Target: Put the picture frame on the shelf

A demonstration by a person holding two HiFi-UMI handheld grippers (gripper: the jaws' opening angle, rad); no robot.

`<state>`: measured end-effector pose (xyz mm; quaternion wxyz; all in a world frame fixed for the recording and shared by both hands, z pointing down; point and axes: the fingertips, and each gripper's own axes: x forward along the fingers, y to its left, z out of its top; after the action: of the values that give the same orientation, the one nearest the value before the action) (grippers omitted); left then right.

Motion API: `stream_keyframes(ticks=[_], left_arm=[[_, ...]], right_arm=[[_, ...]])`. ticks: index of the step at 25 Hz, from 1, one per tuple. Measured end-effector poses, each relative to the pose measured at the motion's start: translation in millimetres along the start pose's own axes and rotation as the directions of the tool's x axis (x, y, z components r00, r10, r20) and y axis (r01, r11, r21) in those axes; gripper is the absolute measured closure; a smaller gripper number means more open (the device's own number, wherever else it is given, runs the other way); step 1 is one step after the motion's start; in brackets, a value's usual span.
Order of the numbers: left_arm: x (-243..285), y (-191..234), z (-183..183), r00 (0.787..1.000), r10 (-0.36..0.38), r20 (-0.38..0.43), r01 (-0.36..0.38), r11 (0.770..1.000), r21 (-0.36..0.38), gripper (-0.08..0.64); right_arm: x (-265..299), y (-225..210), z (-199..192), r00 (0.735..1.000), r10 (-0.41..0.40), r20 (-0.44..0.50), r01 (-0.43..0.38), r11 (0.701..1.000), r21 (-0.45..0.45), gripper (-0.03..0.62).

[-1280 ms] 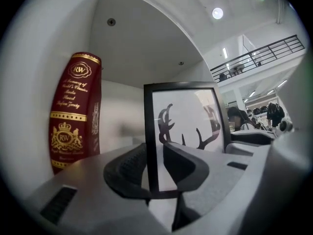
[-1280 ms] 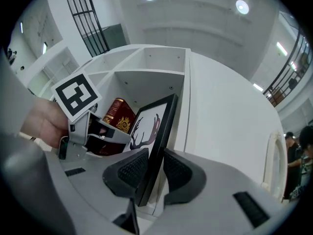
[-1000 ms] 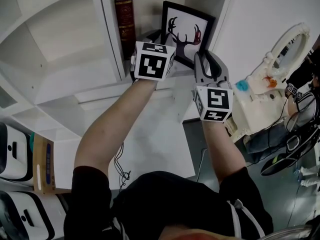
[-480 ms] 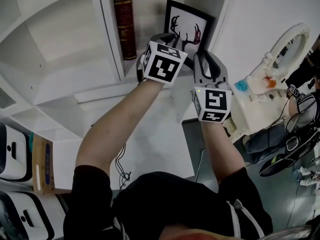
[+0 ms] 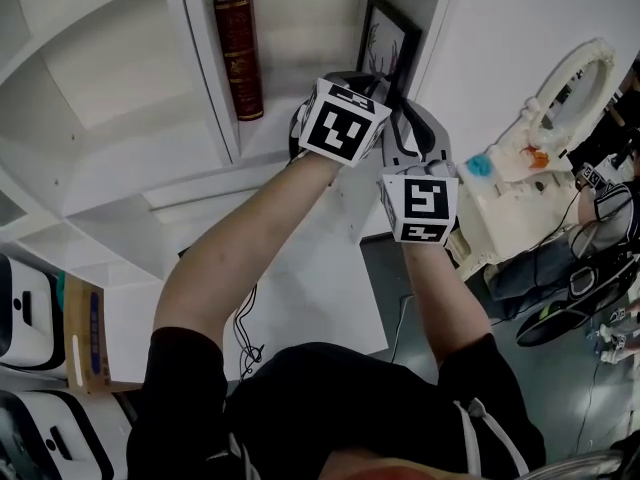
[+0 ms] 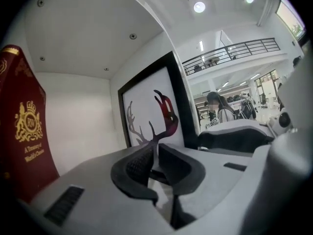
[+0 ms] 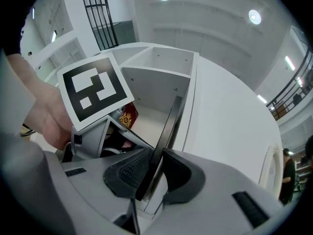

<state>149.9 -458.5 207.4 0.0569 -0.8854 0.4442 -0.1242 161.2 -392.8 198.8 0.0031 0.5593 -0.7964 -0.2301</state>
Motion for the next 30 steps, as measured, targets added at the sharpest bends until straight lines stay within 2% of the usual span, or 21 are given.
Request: stream_keyframes(ticks=[6,12,14,17,20,22,30], left_arm=[[5.2,0.1,7.3,0.999,-0.027,0.03,0.028,0.999,-0.031,0.525],[-10.4,-11.9,34.0,0.994,-0.037,0.103,0.033,0.999,0.038,0.529],[-16.0,-13.0,40.7,0.991,-0.054,0.122,0.05,0.998,0.036,0.529],[-21.1,-13.3,44.8,0.989,-0.059,0.133,0.053,0.998,0.045,0.529],[-20.7,-12.6,45.0,0.99,-0.055,0.127,0.048,0.997,0.059,0.529],[-18.4,-10.8,44.4,0.992,-0.052,0.118,0.045,0.997,0.066,0.529],[5.2,3.3,35.4,0.997,-0.014,0.075,0.011,0.999,0.041,0.545]], right_arm=[[-6.0,4.2,-8.5,0.998,0.052,-0.03,-0.053,0.998,-0.024,0.497],[-15.9,19.7,-14.8,0.997,0.072,-0.038,-0.076,0.991,-0.108,0.497],[-15.1,26.9,-22.4,0.993,0.098,-0.065,-0.104,0.99,-0.095,0.505],[-10.1,33.8,-36.6,0.982,0.143,-0.121,-0.147,0.989,-0.031,0.525],[-3.1,33.5,-45.0,0.975,0.152,-0.162,-0.151,0.988,0.019,0.535],[0.9,34.2,-46.7,0.973,0.143,-0.183,-0.142,0.99,0.016,0.54],[-22.9,51.0,-40.6,0.976,0.171,-0.136,-0.17,0.985,0.019,0.54]])
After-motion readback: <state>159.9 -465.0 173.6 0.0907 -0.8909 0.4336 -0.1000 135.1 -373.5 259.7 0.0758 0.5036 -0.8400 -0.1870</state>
